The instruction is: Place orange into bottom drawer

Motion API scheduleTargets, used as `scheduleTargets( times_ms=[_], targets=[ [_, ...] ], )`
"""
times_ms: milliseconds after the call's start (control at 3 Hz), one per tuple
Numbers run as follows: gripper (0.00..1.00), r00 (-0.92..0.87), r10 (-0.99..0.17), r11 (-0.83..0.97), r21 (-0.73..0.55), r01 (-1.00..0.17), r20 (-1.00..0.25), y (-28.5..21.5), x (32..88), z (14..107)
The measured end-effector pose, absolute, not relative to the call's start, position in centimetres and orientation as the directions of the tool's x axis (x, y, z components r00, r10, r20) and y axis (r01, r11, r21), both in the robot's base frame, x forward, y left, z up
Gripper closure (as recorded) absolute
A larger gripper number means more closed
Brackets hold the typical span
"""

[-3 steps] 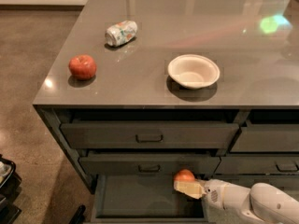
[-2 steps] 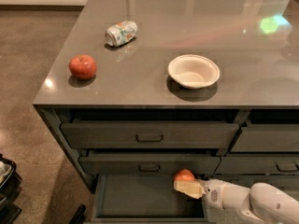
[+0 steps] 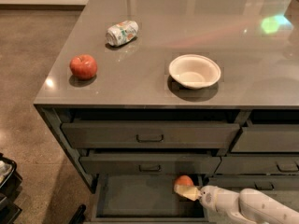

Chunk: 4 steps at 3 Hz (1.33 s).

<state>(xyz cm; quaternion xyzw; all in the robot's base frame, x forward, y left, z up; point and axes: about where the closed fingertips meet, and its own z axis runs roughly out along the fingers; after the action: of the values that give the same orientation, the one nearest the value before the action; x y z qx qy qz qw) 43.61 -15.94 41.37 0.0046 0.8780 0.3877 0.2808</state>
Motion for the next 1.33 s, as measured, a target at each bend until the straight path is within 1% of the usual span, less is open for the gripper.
scheduleTargets(
  times_ms=[667, 1333],
  targets=[
    [1.0, -0.873, 0.144, 0.753, 0.624, -0.209, -0.465, -14.1, 45.9, 32.4],
    [1.0, -0.875, 0.15, 0.76, 0.62, -0.195, -0.46, -14.0, 45.6, 32.2]
  ],
)
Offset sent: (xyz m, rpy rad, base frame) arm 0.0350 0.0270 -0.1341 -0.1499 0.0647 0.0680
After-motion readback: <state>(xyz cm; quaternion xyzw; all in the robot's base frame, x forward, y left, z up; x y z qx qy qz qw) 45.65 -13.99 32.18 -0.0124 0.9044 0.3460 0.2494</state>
